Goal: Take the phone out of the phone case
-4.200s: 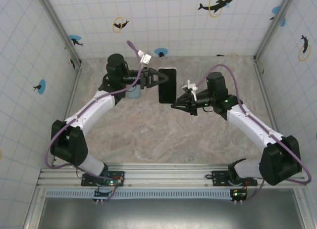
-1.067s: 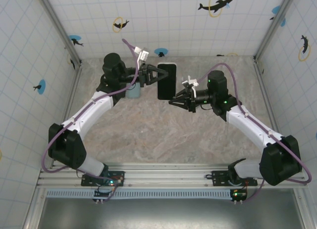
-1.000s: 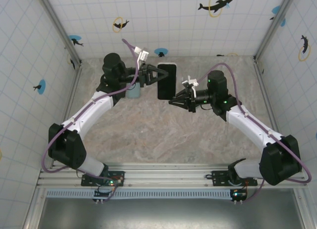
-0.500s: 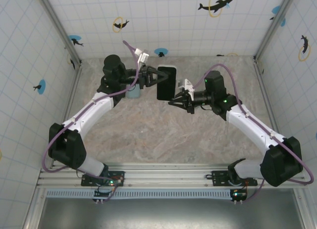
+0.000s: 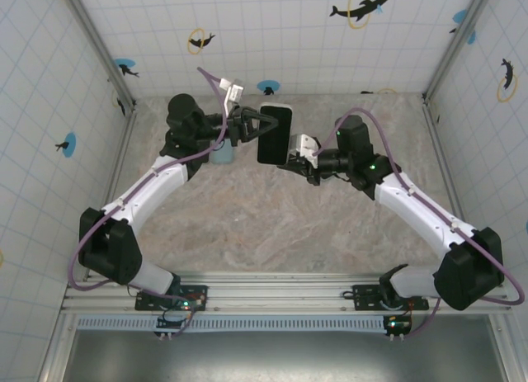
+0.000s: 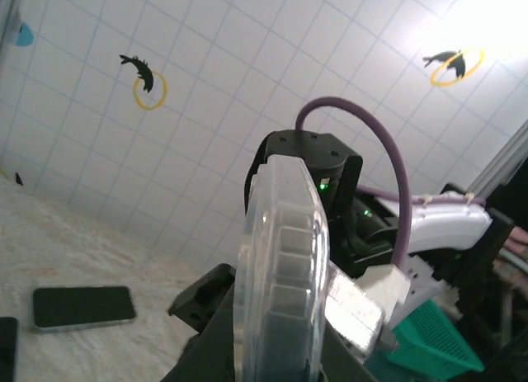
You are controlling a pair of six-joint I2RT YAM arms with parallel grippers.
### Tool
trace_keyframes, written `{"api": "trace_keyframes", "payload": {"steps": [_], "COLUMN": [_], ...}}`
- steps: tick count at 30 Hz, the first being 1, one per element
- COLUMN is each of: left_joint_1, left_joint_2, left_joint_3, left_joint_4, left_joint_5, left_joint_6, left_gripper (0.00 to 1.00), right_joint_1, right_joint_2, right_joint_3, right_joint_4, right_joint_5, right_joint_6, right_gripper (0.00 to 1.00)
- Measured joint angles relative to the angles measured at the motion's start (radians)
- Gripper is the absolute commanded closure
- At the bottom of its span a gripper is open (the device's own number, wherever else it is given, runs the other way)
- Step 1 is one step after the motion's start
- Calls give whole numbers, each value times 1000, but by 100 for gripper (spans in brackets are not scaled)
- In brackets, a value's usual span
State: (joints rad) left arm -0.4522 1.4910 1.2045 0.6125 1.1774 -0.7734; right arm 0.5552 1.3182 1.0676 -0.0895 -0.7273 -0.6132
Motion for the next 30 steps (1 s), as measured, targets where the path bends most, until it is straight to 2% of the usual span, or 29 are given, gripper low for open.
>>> {"api": "trace_keyframes", "payload": {"steps": [4,10,16,22,26,30], "left_joint_1": [-10,-10,-61,-57,-32,-18], "left_joint_2": [1,2,26,30,30,27], "left_joint_3": [7,27,33,33,33,21], "left_joint_4": [3,4,-79,-104,-115,-127], "left_joint_5": [-16,-68,-20,-15,-97,-257], "left_joint_6": [-33,-43,-60,-63,-82,-174], "left_gripper": [100,100,100,100,100,100], "right_joint_1": [-1,-21,-64,-107,-163,-197], "right_joint_2": [-3,-5,-39,-64,-91,-113], "right_joint_3": [0,-9,-23,-62,-136,-219], "right_joint_4": [20,76,290,386,473,569], "right_joint_5": [62,68,43,2,-18,0], "right_joint_6": [-30,14,150,310,491,723], "right_gripper": [100,99,90,83,71,60]}}
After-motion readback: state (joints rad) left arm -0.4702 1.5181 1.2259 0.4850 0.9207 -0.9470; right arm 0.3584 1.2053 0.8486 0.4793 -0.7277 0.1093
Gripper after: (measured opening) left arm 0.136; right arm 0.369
